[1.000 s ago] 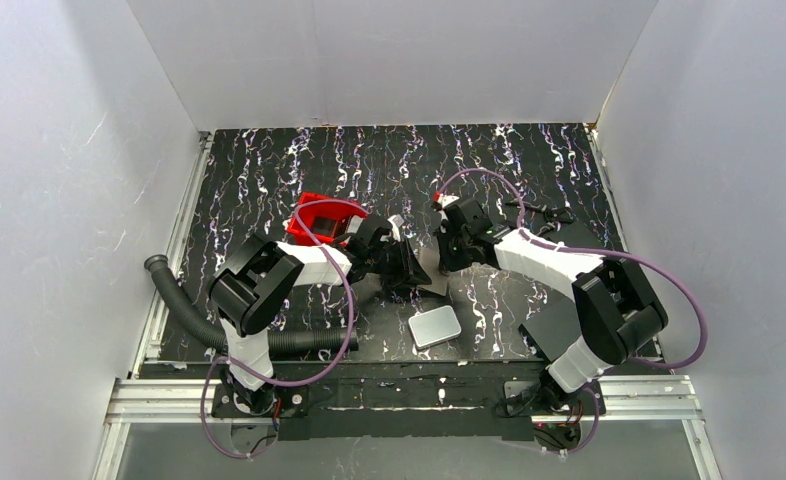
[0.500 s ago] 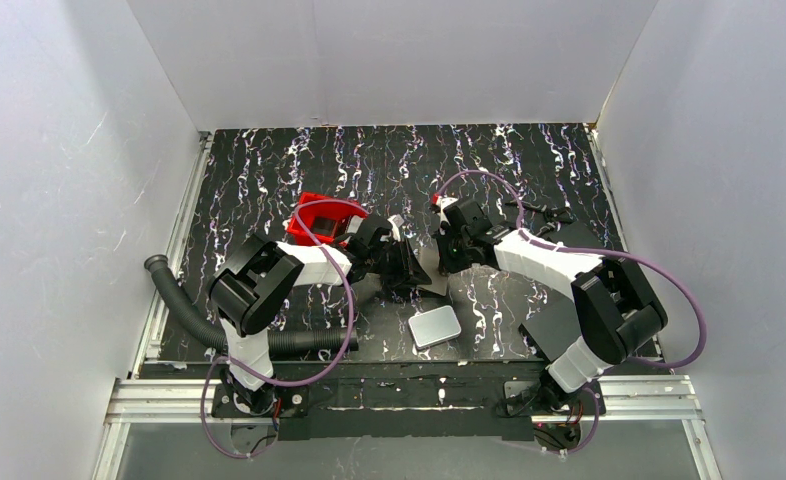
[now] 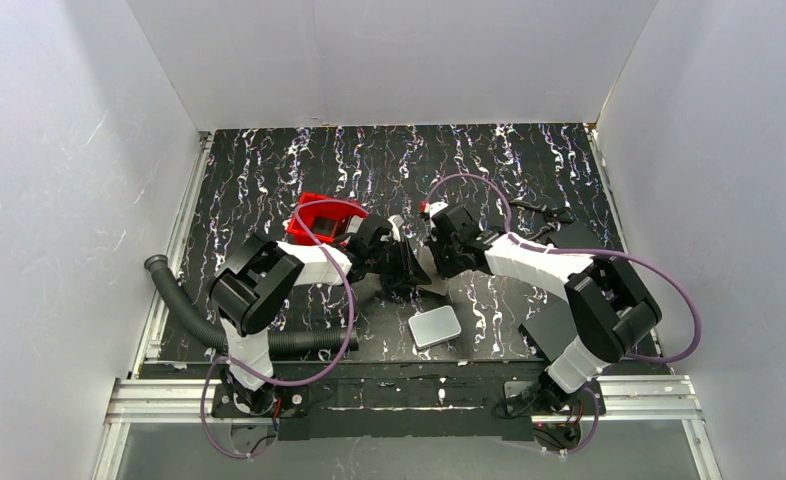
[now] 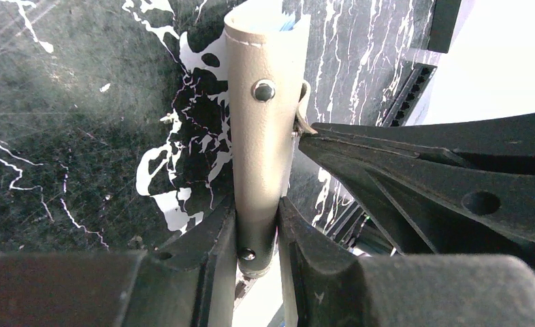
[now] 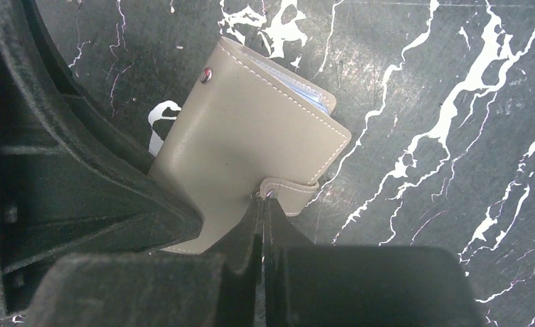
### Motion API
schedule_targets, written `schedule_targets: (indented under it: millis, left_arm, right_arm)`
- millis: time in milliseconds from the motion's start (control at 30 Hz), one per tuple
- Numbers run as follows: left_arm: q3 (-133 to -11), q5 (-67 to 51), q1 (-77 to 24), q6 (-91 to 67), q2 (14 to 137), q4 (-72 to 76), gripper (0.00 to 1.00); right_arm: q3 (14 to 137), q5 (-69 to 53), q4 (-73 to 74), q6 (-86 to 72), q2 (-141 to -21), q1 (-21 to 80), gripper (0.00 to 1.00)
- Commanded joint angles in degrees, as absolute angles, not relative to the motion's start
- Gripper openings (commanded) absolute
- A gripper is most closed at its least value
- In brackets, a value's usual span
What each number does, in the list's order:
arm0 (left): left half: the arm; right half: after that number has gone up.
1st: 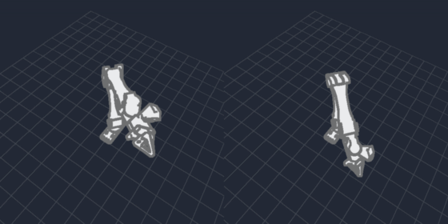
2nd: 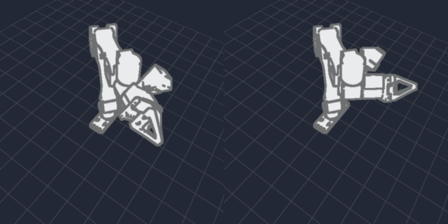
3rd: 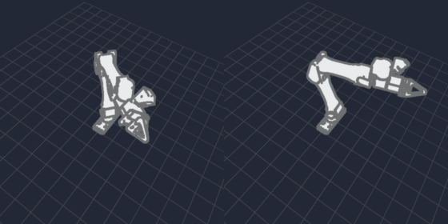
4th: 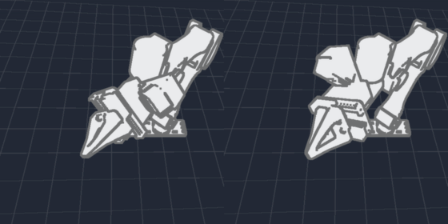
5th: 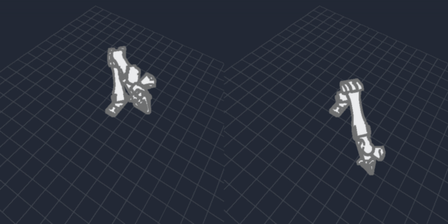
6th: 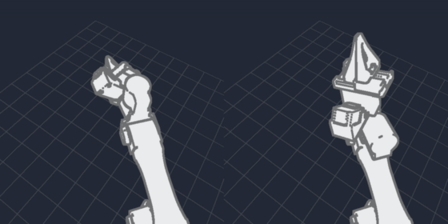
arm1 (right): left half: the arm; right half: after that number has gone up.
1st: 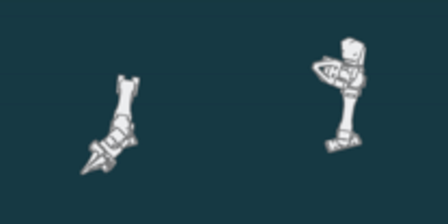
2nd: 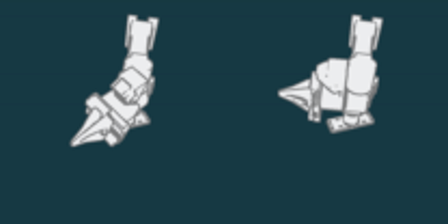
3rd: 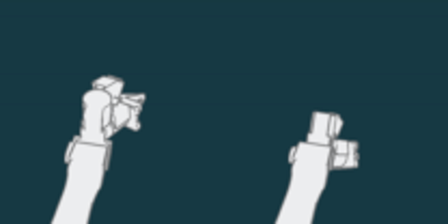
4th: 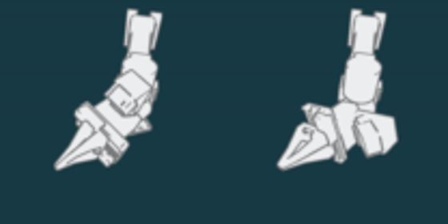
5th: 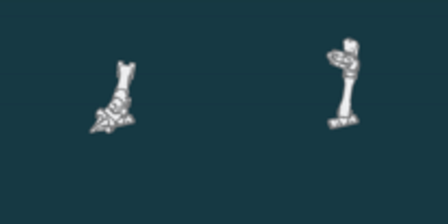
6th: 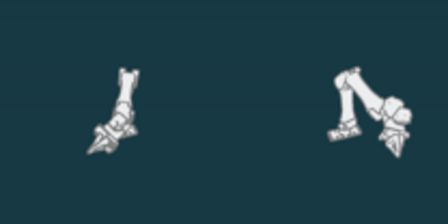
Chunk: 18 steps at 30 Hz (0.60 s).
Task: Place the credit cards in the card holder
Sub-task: Close the card holder at the center of the board.
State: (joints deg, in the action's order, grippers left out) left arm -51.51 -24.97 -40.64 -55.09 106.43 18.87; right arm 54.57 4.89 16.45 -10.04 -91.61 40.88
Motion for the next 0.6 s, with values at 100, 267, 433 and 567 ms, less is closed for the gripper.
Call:
schedule_targets:
  millis: [100,267,433,567]
  left_arm:
    - [-52.0,-24.5,-41.2,-53.4,107.9,15.3,0.0]
    - [-51.4,-25.0,-41.2,-53.0,107.5,15.3,0.0]
    - [-51.9,-27.1,-41.2,-52.6,108.5,15.6,0.0]
    - [-51.9,-28.8,-41.2,-52.7,109.3,16.6,0.0]
  right_arm:
    - [55.4,-3.5,9.4,-11.5,-98.0,43.2,0.01]
    - [57.4,-4.9,8.7,-11.5,-101.2,42.9,0.01]
    - [57.7,-7.2,8.8,-9.3,-102.4,42.9,0.01]
    - [61.0,-7.8,11.6,-8.4,-104.3,42.7,0.01]
